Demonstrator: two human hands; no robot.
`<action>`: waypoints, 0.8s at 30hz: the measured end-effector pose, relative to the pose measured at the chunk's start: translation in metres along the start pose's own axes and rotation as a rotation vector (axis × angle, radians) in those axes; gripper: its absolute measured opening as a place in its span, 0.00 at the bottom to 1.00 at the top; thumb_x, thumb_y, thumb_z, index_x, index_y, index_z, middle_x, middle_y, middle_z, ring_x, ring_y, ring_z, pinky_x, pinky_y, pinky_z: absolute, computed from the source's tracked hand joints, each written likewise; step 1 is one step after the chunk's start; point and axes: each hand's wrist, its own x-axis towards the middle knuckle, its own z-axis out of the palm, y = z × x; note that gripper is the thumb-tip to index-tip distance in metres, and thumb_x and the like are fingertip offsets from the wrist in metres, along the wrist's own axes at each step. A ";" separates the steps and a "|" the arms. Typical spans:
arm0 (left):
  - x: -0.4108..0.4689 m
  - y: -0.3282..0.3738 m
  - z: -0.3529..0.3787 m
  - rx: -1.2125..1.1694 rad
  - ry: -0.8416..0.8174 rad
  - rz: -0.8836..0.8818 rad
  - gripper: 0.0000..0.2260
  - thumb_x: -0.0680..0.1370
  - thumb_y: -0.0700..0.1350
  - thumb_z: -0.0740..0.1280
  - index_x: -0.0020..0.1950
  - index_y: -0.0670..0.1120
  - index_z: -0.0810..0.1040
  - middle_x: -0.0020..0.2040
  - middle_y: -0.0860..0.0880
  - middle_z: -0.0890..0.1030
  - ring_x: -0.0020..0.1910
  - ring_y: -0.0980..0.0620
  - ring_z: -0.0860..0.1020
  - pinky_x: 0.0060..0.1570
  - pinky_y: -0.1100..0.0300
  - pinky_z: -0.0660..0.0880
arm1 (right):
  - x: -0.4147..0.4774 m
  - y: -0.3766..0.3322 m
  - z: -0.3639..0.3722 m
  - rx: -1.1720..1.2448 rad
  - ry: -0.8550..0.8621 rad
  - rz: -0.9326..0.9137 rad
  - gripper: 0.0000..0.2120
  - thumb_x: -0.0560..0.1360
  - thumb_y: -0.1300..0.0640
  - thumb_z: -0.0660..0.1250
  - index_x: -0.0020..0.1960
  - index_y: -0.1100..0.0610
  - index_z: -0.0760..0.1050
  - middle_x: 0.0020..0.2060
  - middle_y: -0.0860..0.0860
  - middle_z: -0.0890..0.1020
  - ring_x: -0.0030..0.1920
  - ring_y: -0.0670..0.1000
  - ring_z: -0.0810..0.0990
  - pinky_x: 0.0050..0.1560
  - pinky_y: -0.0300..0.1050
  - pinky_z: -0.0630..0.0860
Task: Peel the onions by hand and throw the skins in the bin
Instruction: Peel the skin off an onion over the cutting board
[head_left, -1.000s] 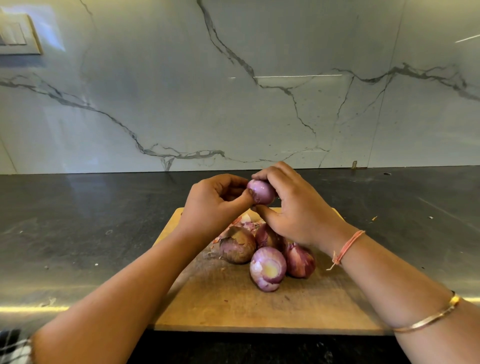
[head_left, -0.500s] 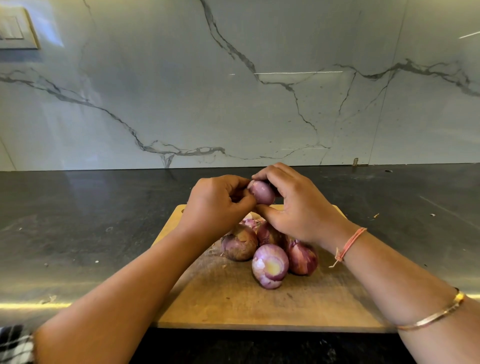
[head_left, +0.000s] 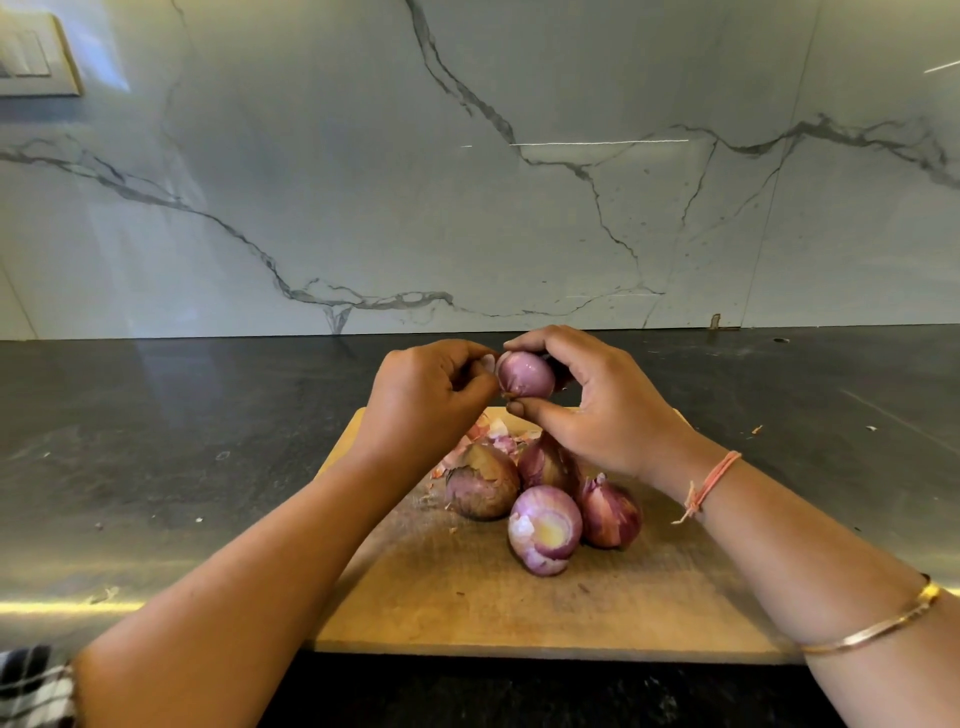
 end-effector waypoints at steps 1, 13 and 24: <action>0.000 0.000 0.000 -0.009 0.002 -0.005 0.06 0.76 0.41 0.67 0.46 0.43 0.84 0.33 0.50 0.82 0.34 0.52 0.77 0.32 0.62 0.72 | 0.000 0.000 0.000 0.037 0.003 0.020 0.19 0.70 0.61 0.75 0.59 0.56 0.76 0.52 0.48 0.80 0.53 0.43 0.77 0.54 0.35 0.75; 0.003 -0.004 -0.002 -0.070 -0.023 -0.215 0.07 0.78 0.43 0.65 0.44 0.47 0.82 0.36 0.51 0.83 0.35 0.53 0.82 0.42 0.49 0.81 | 0.002 0.004 -0.003 0.400 0.052 0.229 0.15 0.72 0.65 0.72 0.54 0.50 0.75 0.53 0.51 0.80 0.55 0.49 0.79 0.57 0.45 0.78; -0.004 0.008 -0.006 -0.070 -0.143 -0.087 0.18 0.70 0.64 0.61 0.48 0.55 0.82 0.39 0.62 0.82 0.41 0.67 0.80 0.42 0.66 0.78 | -0.001 -0.001 -0.002 0.284 -0.008 0.159 0.17 0.70 0.68 0.72 0.56 0.56 0.75 0.50 0.47 0.81 0.50 0.47 0.81 0.52 0.41 0.79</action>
